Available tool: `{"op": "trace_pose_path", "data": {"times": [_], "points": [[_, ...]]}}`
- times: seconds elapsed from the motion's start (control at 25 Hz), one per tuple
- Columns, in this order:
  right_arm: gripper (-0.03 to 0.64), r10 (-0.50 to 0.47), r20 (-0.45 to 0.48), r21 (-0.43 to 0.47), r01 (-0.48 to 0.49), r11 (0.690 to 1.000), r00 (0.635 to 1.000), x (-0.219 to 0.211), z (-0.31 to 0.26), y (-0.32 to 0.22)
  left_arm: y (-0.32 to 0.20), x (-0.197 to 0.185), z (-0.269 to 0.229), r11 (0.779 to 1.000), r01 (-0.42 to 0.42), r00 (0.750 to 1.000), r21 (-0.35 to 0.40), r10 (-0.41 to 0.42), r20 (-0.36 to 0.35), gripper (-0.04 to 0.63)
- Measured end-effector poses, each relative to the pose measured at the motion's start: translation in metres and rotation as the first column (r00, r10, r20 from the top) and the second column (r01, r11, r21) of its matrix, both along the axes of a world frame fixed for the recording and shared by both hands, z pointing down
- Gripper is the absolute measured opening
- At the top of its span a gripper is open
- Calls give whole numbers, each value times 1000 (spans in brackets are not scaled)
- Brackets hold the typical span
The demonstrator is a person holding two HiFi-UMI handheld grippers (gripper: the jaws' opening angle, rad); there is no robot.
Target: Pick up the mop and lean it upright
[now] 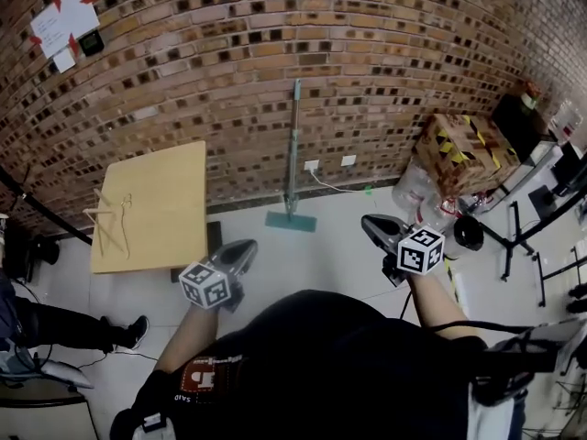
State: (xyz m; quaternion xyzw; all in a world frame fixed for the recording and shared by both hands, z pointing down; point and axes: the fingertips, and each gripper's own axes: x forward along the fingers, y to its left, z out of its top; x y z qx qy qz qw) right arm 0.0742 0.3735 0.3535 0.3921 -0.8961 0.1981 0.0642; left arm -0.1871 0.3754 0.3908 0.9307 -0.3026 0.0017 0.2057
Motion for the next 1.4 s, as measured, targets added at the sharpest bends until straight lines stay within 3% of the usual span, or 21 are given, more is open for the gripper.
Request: {"op": "trace_pose_path", "data": {"times": [0.28, 0.56, 0.8, 1.08, 1.4], "points": [[14, -23, 5, -26, 23, 999, 1000, 21, 19, -77, -64, 18, 19, 999, 30, 999, -25, -30, 13, 0], [14, -174, -7, 2, 174, 985, 985, 56, 16, -186, -142, 52, 4, 982, 191, 981, 0, -191, 22, 0], [14, -275, 2, 22, 275, 961, 962, 82, 8, -262, -196, 90, -6, 961, 276, 960, 1, -276, 39, 0], [14, -305, 10, 6, 305, 952, 952, 82, 24, -311, -243, 107, 6, 965, 260, 964, -20, -259, 53, 0], [14, -195, -37, -6, 195, 981, 980, 52, 30, -383, -341, 79, 21, 991, 132, 991, -7, -132, 5, 0]]}}
